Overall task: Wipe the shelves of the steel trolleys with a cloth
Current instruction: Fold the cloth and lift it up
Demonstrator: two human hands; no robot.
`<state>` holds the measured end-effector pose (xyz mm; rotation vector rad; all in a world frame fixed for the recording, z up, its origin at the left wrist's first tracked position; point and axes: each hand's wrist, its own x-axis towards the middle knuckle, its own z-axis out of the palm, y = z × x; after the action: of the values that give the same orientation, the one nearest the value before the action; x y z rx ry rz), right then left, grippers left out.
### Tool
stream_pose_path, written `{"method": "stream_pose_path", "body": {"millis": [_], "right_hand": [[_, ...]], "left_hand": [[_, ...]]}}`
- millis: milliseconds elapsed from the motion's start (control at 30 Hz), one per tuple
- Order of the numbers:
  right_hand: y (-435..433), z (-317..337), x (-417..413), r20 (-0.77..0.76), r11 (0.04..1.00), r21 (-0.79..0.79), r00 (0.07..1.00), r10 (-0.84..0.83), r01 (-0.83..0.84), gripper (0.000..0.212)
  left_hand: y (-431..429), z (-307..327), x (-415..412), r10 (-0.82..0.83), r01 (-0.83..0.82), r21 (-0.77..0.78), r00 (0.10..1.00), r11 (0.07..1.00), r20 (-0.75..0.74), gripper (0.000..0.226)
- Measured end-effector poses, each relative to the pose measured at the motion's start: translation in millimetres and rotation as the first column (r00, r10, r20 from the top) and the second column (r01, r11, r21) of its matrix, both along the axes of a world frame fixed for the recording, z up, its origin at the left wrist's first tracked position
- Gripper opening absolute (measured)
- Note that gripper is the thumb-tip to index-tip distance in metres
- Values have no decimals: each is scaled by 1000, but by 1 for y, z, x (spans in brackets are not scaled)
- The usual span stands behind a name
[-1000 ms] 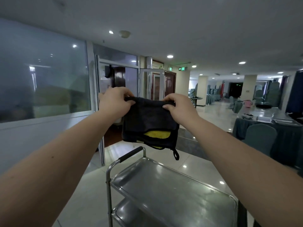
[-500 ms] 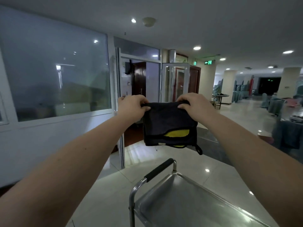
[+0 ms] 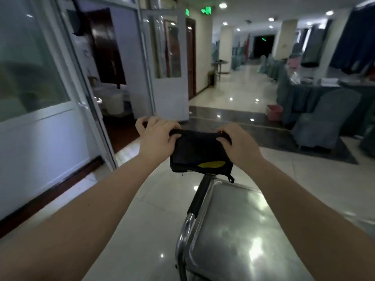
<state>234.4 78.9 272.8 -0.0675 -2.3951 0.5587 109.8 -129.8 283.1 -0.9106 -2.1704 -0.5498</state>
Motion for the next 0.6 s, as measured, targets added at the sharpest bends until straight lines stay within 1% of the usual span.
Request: {"method": "stream_pose_path", "body": {"millis": [67,167,267,400,467,500,533,600], "right_hand": [[-12,-29,-11,43,996,-64,998,-53,55,12],[-30,-66,-21,137,981,-141,984,-116,135,13],[-37,-92,-30,210,962,-204,968,-136,180,16],[-17,-115,-62,262,959,-206,955,-139,196,17],[2,-135,-88,347,933,-242,922,-171,265,16],[11,-148,-101,397,919,-252,898,-189,305,17],[21,-165,-113,451,908,-238,867,-211,345,20],[34,-199,-128,593,897,-143,762,-260,417,33]], "left_hand": [[-3,-30,-23,-50,51,-12,995,999,84,9],[-9,-71,-46,-81,96,-62,974,993,210,9],[-13,-97,-71,-122,147,-61,947,987,298,7],[8,-127,-115,-162,216,-50,846,975,509,6],[35,-150,-135,-116,190,-67,803,979,585,7],[49,-164,-144,-71,166,-96,778,981,625,12],[62,-180,-151,-15,150,-144,742,978,670,21],[83,-213,-160,99,153,-252,639,956,763,42]]}}
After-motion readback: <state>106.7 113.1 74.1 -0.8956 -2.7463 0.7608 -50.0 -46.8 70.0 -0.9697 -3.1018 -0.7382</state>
